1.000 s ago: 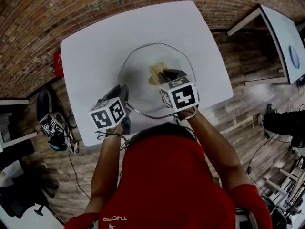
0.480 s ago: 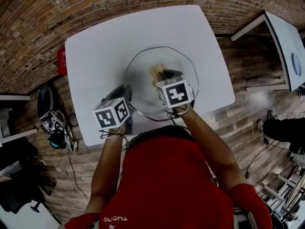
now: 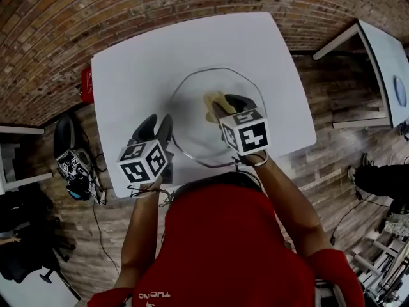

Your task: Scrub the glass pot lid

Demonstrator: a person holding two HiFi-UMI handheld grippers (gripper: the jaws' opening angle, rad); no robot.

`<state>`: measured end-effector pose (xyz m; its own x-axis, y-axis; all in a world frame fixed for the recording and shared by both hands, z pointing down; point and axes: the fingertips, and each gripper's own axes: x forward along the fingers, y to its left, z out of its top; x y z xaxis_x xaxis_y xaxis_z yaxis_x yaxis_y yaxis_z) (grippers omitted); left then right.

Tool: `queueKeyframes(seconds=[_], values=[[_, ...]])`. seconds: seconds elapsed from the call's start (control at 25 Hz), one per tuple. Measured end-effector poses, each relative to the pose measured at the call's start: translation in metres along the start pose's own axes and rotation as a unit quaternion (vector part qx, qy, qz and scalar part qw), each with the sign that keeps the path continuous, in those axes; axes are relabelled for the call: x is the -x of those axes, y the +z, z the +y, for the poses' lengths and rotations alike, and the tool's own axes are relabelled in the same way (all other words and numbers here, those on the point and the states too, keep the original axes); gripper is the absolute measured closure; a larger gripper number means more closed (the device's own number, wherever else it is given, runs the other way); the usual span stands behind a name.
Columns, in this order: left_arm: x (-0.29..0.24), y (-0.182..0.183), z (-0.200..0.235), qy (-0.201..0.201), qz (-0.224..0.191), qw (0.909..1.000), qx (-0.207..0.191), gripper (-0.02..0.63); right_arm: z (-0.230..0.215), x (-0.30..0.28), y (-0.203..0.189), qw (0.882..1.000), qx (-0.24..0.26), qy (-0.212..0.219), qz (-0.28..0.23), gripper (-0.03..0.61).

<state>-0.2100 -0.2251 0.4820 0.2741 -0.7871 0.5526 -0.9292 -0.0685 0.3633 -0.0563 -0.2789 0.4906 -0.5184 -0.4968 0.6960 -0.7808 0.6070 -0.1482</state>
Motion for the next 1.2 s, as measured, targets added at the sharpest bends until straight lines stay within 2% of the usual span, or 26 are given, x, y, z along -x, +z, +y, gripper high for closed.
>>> queueKeyframes(seconds=[0.12, 0.24, 0.36, 0.52, 0.68, 0.84, 1.0, 1.2], values=[[0.017, 0.029, -0.002, 0.001, -0.06, 0.998, -0.02, 0.443, -0.004, 0.022, 0.021, 0.999, 0.011, 0.002, -0.049, 0.426], [0.038, 0.065, -0.016, -0.009, -0.133, 0.9895, -0.055, 0.443, -0.002, 0.048, 0.05, 0.991, 0.039, 0.009, -0.127, 0.426], [0.057, 0.095, -0.038, -0.026, -0.194, 0.9764, -0.091, 0.445, 0.009, 0.077, 0.079, 0.975, 0.076, 0.024, -0.207, 0.426], [0.075, 0.124, -0.071, -0.049, -0.236, 0.9621, -0.128, 0.471, 0.025, 0.11, 0.105, 0.951, 0.106, 0.047, -0.288, 0.43], [0.088, 0.148, -0.101, -0.073, -0.273, 0.9473, -0.15, 0.535, 0.035, 0.132, 0.123, 0.934, 0.125, 0.057, -0.329, 0.5], [0.094, 0.16, -0.124, -0.088, -0.293, 0.9374, -0.167, 0.569, 0.044, 0.147, 0.134, 0.92, 0.151, 0.068, -0.355, 0.526], [0.089, 0.158, -0.142, -0.106, -0.284, 0.9367, -0.175, 0.588, 0.056, 0.158, 0.142, 0.907, 0.166, 0.094, -0.376, 0.535], [0.087, 0.154, -0.15, -0.115, -0.277, 0.9383, -0.171, 0.597, 0.071, 0.159, 0.147, 0.902, 0.176, 0.123, -0.373, 0.547]])
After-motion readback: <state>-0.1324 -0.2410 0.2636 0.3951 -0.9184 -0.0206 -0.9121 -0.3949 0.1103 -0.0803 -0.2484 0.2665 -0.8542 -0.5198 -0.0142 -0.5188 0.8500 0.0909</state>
